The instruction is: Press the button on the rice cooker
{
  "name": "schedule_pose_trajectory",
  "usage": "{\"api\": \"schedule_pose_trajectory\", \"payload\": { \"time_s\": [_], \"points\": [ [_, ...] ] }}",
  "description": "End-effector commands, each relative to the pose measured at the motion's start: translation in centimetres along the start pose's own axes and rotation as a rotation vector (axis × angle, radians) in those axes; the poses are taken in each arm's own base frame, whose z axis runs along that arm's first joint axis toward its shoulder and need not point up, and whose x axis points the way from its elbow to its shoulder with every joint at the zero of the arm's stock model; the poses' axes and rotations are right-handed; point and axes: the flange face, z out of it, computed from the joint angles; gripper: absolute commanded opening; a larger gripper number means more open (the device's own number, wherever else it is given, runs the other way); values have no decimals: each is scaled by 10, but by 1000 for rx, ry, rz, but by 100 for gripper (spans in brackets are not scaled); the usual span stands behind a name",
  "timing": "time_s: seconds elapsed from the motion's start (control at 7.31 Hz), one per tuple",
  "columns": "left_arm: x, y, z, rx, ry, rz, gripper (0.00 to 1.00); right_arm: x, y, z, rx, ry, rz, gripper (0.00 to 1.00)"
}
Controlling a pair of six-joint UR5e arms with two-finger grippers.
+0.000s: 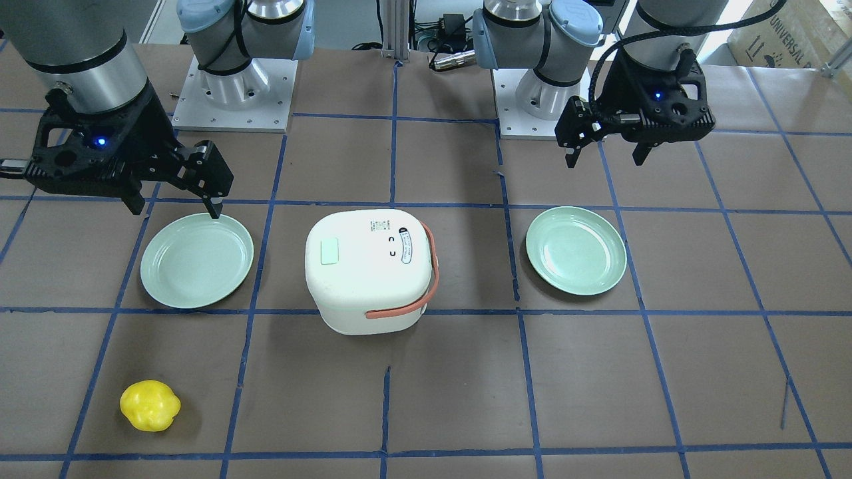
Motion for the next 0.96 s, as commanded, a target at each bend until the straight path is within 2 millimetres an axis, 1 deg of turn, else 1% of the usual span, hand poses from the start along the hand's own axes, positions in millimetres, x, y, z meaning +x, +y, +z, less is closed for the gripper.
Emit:
{"api": "schedule_pose_trajectory", "payload": {
  "time_s": [0.0,0.14,0.27,0.41,0.55,0.82],
  "points": [
    [0,0,0,1,0,0,100,0,2,2,-22,-1,2,98],
    [0,0,0,1,0,0,100,0,3,2,-33,-3,2,88],
    [0,0,0,0,0,0,100,0,3,3,-36,-5,-1,53],
    [0,0,0,0,0,2,100,-4,3,5,-40,-33,-3,15],
    [0,0,0,1,0,0,100,-12,4,5,-44,-108,-8,5],
    [0,0,0,0,0,0,100,-44,16,14,-69,-127,-64,5]
  ]
}}
